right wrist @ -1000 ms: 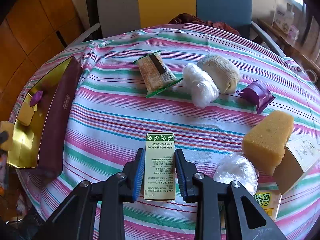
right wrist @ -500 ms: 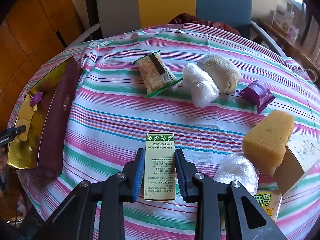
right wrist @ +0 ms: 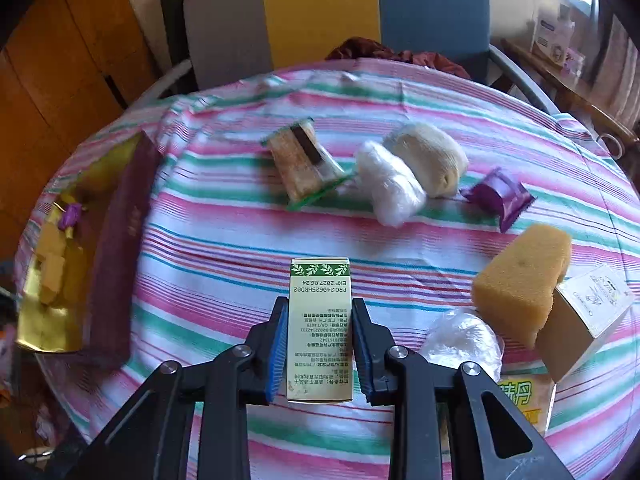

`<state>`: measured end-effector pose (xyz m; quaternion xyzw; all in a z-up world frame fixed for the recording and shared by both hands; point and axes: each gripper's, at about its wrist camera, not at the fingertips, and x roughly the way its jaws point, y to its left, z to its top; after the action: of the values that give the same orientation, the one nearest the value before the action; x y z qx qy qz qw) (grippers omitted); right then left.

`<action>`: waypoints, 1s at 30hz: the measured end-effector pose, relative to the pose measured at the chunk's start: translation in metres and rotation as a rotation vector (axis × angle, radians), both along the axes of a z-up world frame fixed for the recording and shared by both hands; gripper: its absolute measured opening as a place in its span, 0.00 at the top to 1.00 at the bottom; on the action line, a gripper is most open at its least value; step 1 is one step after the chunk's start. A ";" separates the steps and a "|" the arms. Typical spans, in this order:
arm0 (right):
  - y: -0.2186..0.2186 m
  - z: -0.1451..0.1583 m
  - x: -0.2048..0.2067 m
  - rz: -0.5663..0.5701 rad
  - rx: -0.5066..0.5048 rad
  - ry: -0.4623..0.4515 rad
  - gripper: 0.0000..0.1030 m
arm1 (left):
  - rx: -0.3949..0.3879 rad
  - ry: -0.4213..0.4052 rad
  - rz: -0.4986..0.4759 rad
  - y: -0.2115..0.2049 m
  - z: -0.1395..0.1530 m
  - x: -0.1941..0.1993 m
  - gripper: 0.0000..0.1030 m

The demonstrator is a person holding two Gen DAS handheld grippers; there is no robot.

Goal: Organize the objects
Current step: 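Place the sponge and the green-and-white box into the gold tray with both grippers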

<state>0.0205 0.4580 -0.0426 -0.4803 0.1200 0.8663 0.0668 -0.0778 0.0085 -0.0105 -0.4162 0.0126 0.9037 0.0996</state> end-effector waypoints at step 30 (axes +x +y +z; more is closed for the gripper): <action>-0.351 -0.034 -0.071 0.568 -0.399 -0.147 0.48 | 0.190 -0.061 0.169 -0.093 -0.029 0.019 0.28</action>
<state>-0.0500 0.1074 -0.0765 -0.5592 0.1434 0.7729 -0.2633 -0.0586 -0.0841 -0.0397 -0.4318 -0.1111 0.8929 0.0623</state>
